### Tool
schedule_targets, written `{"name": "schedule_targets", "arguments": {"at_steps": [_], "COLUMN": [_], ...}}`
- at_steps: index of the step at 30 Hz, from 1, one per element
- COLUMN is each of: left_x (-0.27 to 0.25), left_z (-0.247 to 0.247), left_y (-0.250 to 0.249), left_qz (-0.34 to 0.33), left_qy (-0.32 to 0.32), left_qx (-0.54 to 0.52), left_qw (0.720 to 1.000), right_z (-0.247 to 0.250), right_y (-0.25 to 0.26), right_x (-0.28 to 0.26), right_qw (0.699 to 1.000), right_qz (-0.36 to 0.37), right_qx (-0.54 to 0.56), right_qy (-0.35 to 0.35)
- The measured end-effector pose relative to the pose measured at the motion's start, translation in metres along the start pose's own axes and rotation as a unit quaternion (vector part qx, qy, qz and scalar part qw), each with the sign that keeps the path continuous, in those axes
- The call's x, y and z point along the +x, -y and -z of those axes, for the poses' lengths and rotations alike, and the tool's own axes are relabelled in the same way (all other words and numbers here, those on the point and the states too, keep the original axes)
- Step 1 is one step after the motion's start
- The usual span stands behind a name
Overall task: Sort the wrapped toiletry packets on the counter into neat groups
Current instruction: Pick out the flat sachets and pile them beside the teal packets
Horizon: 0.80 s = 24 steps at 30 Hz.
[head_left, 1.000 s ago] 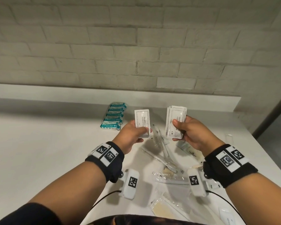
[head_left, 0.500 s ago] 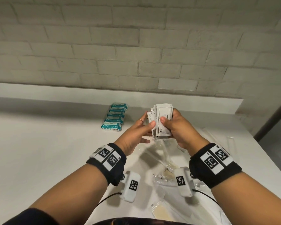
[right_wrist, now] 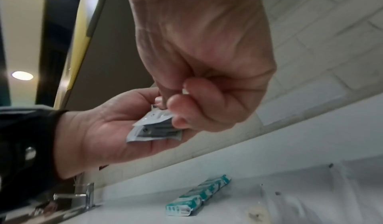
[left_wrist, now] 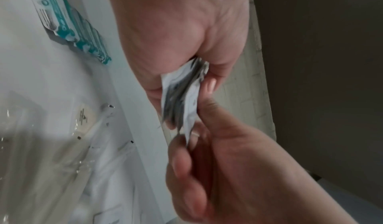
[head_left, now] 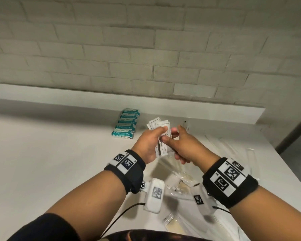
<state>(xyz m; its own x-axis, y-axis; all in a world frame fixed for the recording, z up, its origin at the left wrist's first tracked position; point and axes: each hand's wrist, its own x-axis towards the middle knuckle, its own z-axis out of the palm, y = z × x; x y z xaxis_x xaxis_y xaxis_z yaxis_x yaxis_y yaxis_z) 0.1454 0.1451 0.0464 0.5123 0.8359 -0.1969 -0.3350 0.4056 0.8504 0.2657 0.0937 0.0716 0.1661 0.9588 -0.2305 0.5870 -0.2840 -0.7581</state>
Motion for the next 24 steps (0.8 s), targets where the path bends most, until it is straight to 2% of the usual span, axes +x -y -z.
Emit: {"name": "schedule_targets", "arguments": {"at_steps": [2, 4, 5, 8, 10, 13, 16, 24], "left_x": [0.002, 0.003, 0.002, 0.000, -0.005, -0.007, -0.007, -0.013], "left_z": [0.001, 0.004, 0.004, 0.000, -0.007, -0.013, -0.014, -0.018], "left_y": [-0.003, -0.007, -0.009, -0.014, -0.015, -0.015, -0.017, -0.019], "left_qz": [-0.002, 0.003, 0.009, 0.044, 0.061, 0.064, 0.056, 0.044], "left_qy": [-0.019, -0.039, -0.036, 0.044, 0.089, 0.114, 0.114, 0.110], "left_qx": [-0.030, -0.029, -0.022, -0.024, -0.043, -0.059, -0.039, -0.059], "left_qw": [0.999, 0.999, 0.999, 0.998, 0.993, 0.990, 0.991, 0.991], "right_z": [0.004, 0.011, 0.015, 0.018, 0.016, 0.018, 0.020, 0.014], "right_y": [0.001, 0.003, 0.005, 0.012, 0.014, 0.016, 0.017, 0.018], "right_x": [-0.003, -0.006, -0.009, -0.016, -0.013, -0.009, -0.011, -0.015], "right_qw": [0.996, 0.991, 0.987, 0.953, 0.928, 0.932, 0.932, 0.907], "right_qz": [0.025, 0.099, 0.141, 0.228, 0.265, 0.279, 0.275, 0.303], "right_qx": [-0.075, -0.076, -0.073, -0.188, -0.254, -0.231, -0.231, -0.292], "right_qy": [-0.028, -0.045, -0.024, 0.062, 0.061, 0.025, 0.040, 0.016]}}
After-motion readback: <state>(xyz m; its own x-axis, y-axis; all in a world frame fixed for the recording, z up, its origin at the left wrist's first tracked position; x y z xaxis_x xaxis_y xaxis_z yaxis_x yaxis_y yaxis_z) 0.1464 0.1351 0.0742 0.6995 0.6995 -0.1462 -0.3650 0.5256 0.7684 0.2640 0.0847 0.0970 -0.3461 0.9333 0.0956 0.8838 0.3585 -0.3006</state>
